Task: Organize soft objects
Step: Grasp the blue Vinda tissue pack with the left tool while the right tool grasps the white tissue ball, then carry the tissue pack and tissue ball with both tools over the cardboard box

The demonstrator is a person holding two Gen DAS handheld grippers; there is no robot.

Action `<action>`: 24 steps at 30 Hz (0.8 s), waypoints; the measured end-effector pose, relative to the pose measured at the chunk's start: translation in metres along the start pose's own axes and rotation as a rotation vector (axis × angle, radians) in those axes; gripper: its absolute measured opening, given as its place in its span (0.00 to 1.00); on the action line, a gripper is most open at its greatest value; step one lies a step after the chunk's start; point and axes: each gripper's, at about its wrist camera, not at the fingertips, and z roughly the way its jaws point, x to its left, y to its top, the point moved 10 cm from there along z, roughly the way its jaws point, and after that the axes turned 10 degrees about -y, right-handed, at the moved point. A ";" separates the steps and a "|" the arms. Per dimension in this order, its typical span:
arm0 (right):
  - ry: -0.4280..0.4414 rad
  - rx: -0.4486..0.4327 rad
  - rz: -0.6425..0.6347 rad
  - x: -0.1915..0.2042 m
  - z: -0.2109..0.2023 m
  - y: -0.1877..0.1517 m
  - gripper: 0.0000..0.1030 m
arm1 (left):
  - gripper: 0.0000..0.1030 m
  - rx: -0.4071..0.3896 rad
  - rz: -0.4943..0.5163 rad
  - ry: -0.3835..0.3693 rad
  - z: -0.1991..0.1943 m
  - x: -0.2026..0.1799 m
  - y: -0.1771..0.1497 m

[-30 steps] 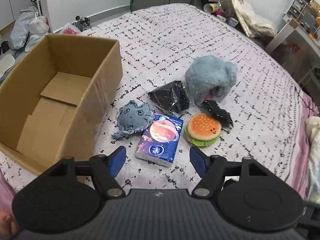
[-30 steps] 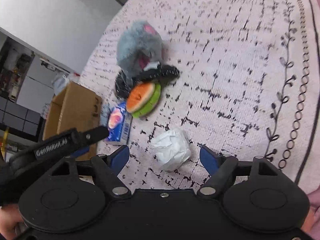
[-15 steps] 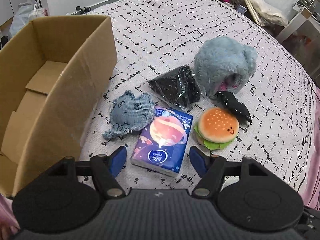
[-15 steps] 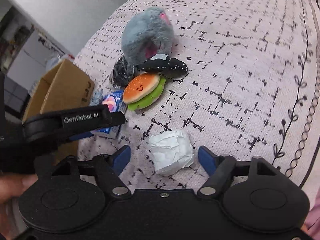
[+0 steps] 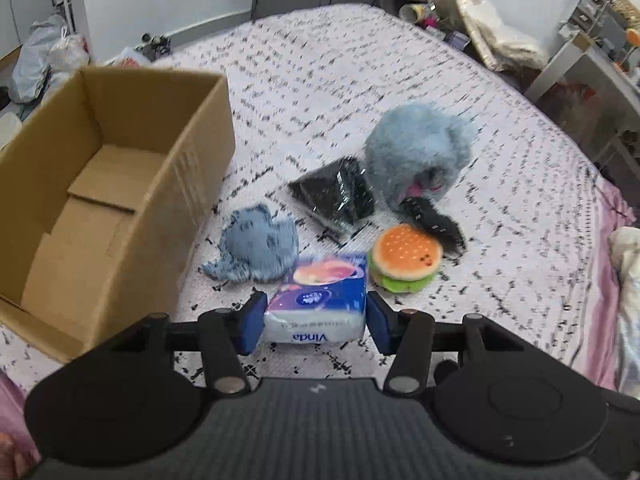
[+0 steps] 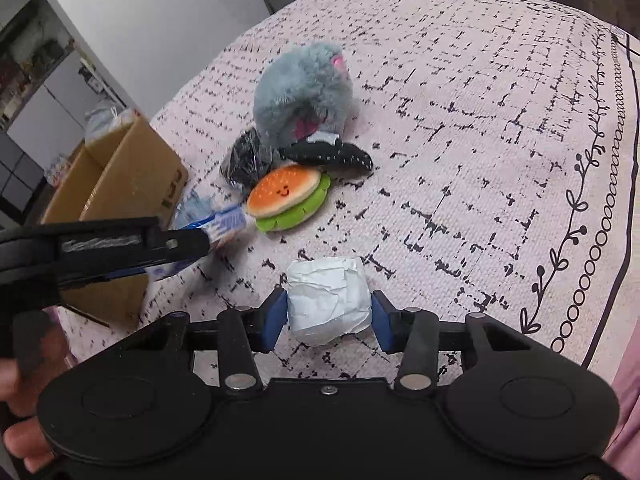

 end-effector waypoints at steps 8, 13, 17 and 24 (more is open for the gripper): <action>0.111 -0.102 0.044 0.013 -0.027 0.017 0.43 | 0.48 -0.082 0.006 -0.055 -0.051 -0.003 0.016; 0.126 -0.143 0.041 0.022 -0.039 0.022 0.43 | 0.48 -0.124 0.009 -0.054 -0.080 0.005 0.027; 0.165 -0.147 0.073 0.029 -0.050 0.032 0.43 | 0.48 -0.157 0.002 -0.041 -0.106 0.018 0.037; 0.184 -0.143 0.071 0.063 -0.063 0.053 0.43 | 0.48 -0.210 -0.055 -0.022 -0.145 0.054 0.056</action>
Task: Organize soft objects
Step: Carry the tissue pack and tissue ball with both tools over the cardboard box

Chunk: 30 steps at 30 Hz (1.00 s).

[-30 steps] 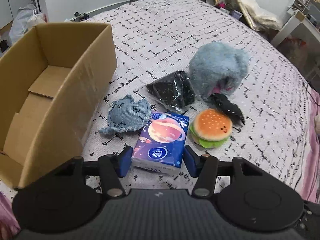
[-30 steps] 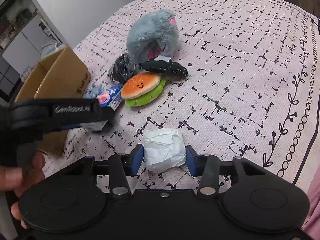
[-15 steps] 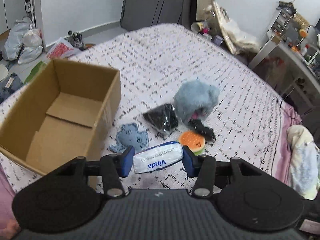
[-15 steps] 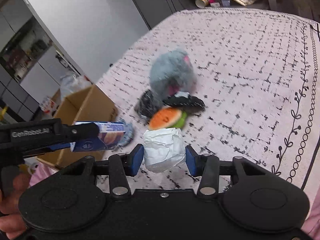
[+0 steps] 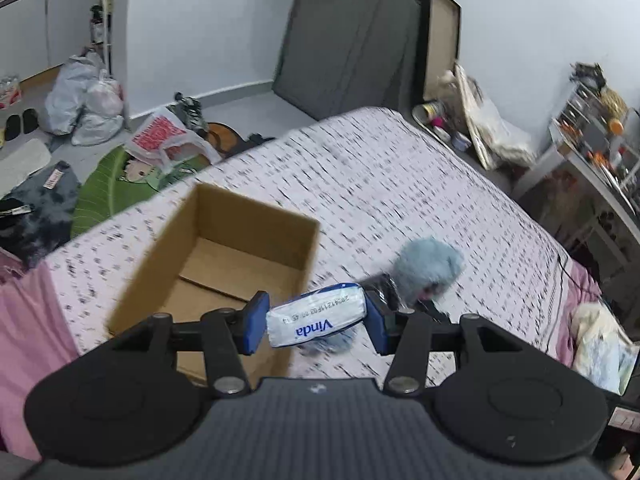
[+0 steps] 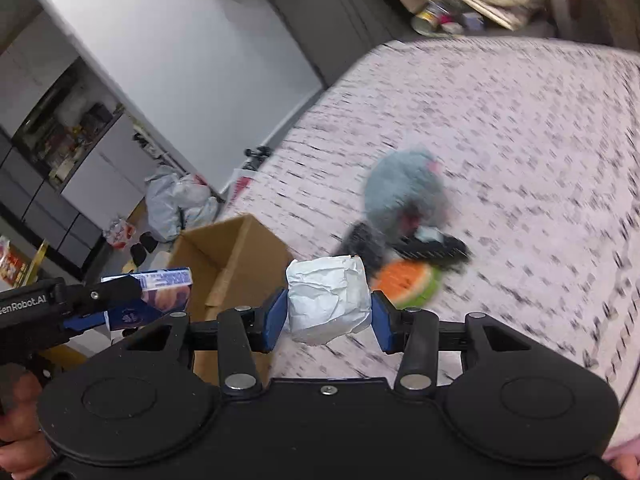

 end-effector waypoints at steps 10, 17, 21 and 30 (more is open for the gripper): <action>0.036 -0.005 -0.113 0.088 0.016 0.029 0.43 | 0.48 -0.056 -0.021 0.056 -0.023 0.041 0.033; 0.067 -0.028 -0.172 0.149 0.027 0.050 0.43 | 0.48 -0.061 -0.040 0.078 -0.023 0.065 0.037; 0.109 -0.062 -0.195 0.173 0.036 0.057 0.43 | 0.48 -0.067 -0.033 0.129 -0.026 0.086 0.043; 0.191 -0.029 -0.243 0.203 0.060 0.027 0.43 | 0.48 -0.085 -0.070 0.190 -0.026 0.126 0.062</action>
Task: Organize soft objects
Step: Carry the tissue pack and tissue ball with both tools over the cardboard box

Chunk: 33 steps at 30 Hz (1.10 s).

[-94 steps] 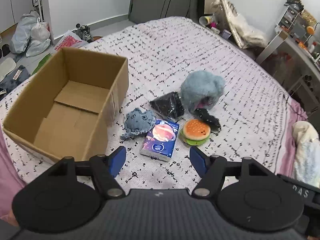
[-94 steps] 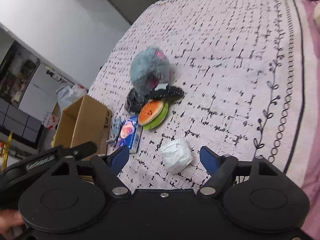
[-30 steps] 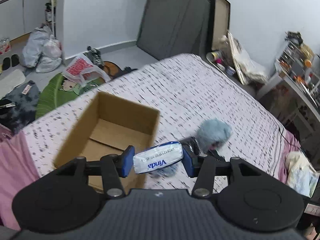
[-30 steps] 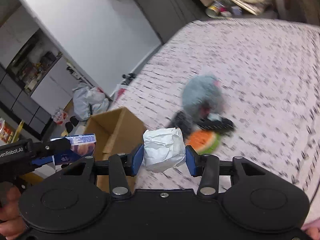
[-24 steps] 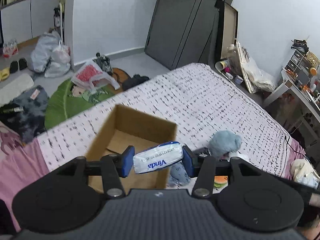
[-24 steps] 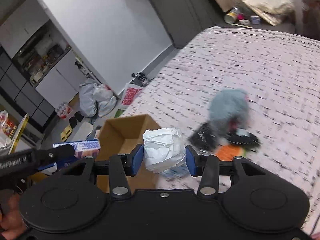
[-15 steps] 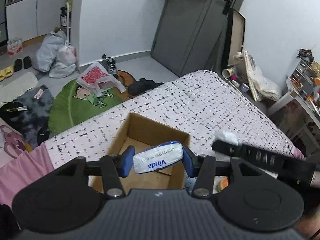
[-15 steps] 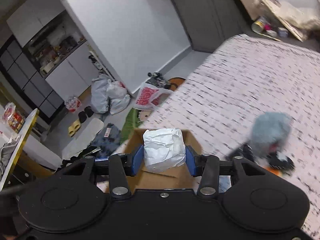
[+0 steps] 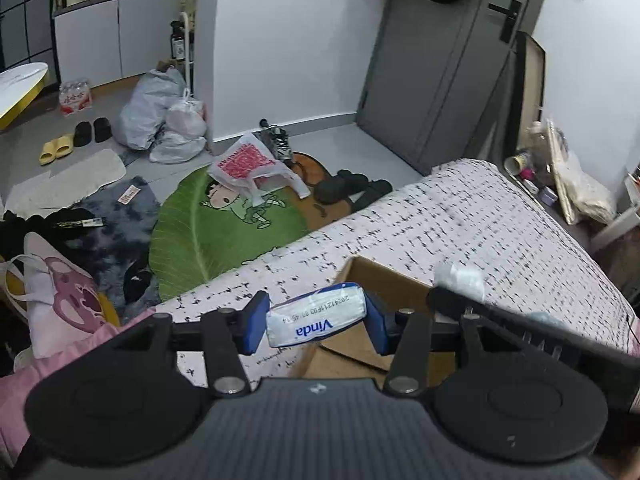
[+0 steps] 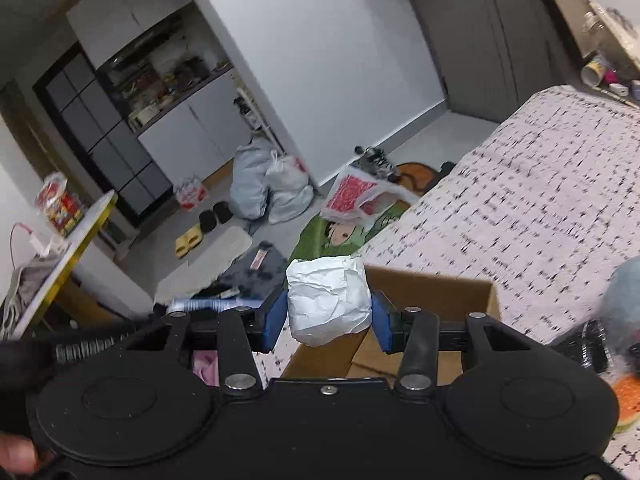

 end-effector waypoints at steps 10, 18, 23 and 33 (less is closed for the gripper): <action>-0.016 0.041 0.018 -0.008 0.017 -0.020 0.43 | 0.48 0.039 -0.033 0.016 0.027 0.015 0.002; -0.024 0.058 0.051 -0.023 0.026 -0.022 0.43 | 0.48 0.057 -0.021 0.008 0.050 0.011 0.000; -0.033 0.063 0.090 -0.040 0.031 -0.025 0.43 | 0.48 0.078 -0.037 -0.027 0.073 0.011 -0.004; -0.025 0.093 0.110 -0.042 0.050 -0.027 0.43 | 0.48 0.118 -0.018 -0.052 0.102 0.003 -0.007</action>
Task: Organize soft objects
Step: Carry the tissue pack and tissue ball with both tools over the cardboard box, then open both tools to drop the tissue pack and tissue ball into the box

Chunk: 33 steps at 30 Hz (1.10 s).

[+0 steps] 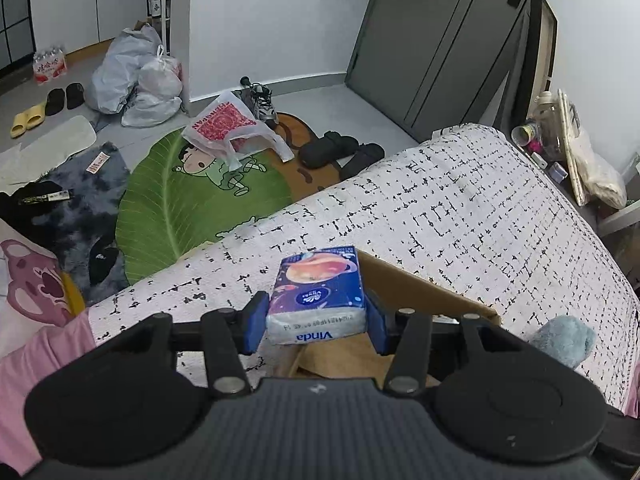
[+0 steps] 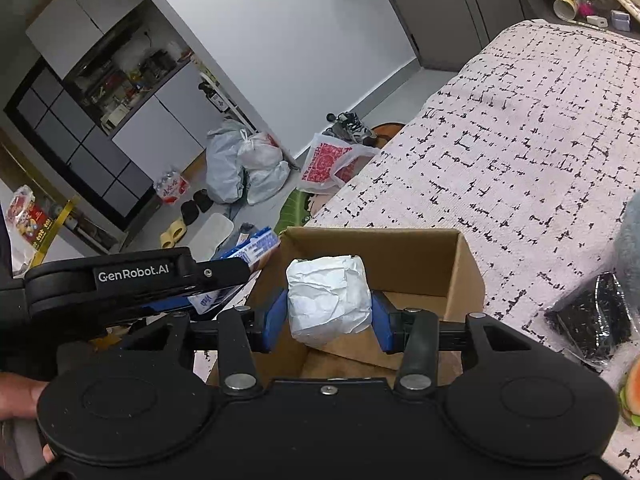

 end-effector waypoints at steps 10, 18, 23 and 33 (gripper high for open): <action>-0.017 -0.008 0.027 -0.013 0.000 0.009 0.43 | 0.48 -0.011 -0.017 -0.045 -0.007 -0.016 -0.009; -0.027 -0.006 0.055 -0.021 -0.001 0.009 0.43 | 0.49 0.046 -0.059 -0.059 0.008 -0.019 -0.012; -0.016 -0.004 0.066 -0.022 -0.001 0.010 0.43 | 0.53 0.043 -0.064 -0.066 0.006 -0.018 -0.014; -0.025 -0.008 -0.003 -0.006 0.008 0.012 0.54 | 0.60 0.005 -0.075 -0.001 -0.034 -0.004 -0.009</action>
